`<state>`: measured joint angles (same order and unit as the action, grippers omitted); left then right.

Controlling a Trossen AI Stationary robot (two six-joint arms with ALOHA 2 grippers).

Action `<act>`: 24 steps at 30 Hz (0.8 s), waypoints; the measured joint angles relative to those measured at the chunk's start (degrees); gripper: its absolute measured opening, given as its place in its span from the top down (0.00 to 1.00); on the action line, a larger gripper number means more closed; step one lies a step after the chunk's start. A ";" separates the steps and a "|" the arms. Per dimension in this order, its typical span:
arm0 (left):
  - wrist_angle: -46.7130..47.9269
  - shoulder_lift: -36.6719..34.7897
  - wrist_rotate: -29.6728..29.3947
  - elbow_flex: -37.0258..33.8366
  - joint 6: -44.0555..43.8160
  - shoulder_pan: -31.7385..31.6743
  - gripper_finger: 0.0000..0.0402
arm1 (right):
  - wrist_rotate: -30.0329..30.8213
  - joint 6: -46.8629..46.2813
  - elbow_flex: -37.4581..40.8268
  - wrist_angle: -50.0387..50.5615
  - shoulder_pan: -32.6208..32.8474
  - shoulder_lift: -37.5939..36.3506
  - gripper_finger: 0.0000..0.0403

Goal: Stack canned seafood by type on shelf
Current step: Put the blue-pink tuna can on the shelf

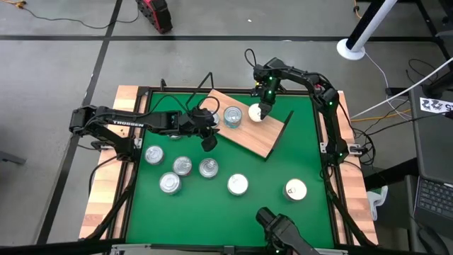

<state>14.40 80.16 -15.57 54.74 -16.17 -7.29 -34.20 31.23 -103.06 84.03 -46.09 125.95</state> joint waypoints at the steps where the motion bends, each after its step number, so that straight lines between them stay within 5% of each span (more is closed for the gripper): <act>1: 0.00 0.01 0.00 0.00 0.00 0.01 0.68 | 0.45 -0.76 0.00 0.00 0.00 0.00 0.35; 10: 0.00 0.01 0.00 0.00 0.02 0.01 0.68 | 1.43 -11.39 -0.01 0.92 0.00 -0.02 0.35; 24: -0.01 0.02 0.00 0.00 -0.30 0.00 0.68 | -4.63 -9.43 -0.01 3.62 0.00 -0.04 0.34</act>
<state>14.40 80.18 -15.57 54.74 -16.47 -7.29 -38.83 21.80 -103.07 87.65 -46.09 125.91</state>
